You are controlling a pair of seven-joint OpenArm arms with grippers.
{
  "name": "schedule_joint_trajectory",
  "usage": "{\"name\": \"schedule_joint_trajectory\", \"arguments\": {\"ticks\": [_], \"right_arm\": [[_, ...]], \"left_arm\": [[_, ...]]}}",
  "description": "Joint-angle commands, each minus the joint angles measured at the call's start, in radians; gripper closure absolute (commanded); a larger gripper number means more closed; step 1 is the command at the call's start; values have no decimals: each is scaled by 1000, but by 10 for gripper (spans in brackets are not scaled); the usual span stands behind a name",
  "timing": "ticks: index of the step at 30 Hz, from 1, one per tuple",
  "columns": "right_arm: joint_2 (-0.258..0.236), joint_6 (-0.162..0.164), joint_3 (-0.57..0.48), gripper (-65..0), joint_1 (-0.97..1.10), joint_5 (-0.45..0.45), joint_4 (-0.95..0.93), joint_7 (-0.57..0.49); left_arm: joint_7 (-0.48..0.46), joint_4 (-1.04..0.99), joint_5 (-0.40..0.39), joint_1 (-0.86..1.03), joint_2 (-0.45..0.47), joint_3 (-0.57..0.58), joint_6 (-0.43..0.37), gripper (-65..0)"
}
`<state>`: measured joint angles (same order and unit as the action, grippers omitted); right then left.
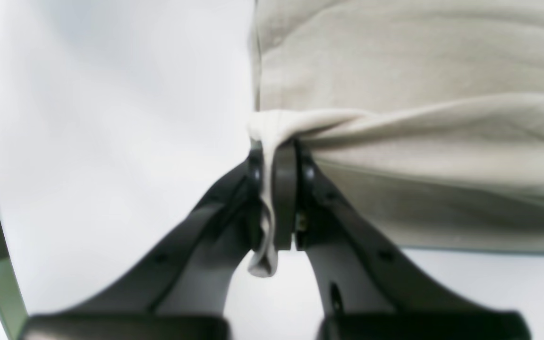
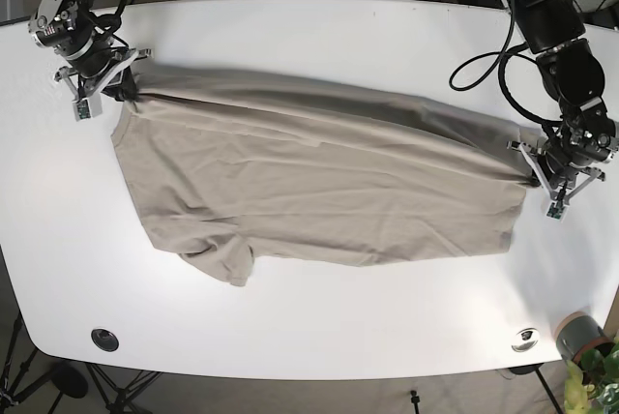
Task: Fold the T-shirt properly
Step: 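Drag the held shirt edge with both grippers to straighten it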
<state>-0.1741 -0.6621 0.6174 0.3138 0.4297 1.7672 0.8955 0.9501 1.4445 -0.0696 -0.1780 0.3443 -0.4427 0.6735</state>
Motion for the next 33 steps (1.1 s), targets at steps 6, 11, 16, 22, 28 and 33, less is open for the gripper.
{"name": "schedule_joint_trajectory", "arguments": {"ticks": [6,11,16,22,28,33], "right_arm": [[-14,2,6,0,-14,14,0,-19],[-15,-2,11,0,-18,19,7,-20],[11,-5,63,0,-38,21,18,-17],[54,-5,120,-170,-57,21,43,-14],[68,-6,161,-449,-60,22,43,-14],[68,-6,221,-490,-60,24,43,-14]], "left_arm": [[-15,-31,-9,-42,31,-3,-7,-331],[-16,-32,-16,-67,34,-41,-5,-372],[-19,-29,-14,-58,43,-98,1,-374],[-145,-26,-17,45,65,-64,-1,-374],[-285,-15,-17,128,62,-61,1,-374],[-308,20,-19,165,35,-34,1,-374]]}}
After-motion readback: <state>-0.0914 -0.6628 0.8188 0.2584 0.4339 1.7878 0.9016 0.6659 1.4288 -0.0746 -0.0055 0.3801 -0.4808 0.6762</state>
